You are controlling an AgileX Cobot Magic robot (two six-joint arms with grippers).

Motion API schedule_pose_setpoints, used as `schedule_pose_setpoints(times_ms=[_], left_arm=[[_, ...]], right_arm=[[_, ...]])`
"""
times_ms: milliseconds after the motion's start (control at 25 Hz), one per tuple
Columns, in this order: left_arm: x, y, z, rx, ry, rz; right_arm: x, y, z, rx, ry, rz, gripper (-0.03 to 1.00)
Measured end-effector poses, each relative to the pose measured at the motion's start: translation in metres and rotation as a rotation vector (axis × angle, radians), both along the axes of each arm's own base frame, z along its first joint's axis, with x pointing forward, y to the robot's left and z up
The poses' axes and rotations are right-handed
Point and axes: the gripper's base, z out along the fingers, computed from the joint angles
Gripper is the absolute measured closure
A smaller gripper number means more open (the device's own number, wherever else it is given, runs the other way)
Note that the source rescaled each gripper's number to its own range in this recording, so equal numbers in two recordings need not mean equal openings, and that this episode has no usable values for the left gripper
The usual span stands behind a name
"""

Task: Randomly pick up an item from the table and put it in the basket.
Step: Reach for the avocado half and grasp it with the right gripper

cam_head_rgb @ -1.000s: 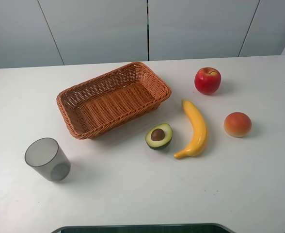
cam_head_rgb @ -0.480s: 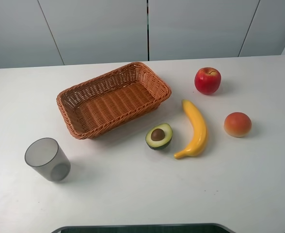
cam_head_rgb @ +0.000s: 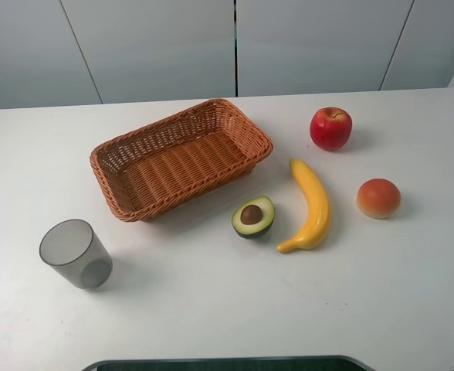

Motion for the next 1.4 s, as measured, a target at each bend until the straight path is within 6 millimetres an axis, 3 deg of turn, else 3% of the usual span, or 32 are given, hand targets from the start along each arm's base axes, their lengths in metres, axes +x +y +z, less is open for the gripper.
schedule_pose_setpoints(times_ms=[1200, 1400], left_arm=[[0.000, 0.000, 0.000, 0.000, 0.000, 0.000], [0.000, 0.000, 0.000, 0.000, 0.000, 0.000]], right_arm=[[0.001, 0.002, 0.001, 0.024, 0.008, 0.016, -0.03], [0.014, 0.009, 0.025, 0.113, 0.086, 0.045, -0.03]])
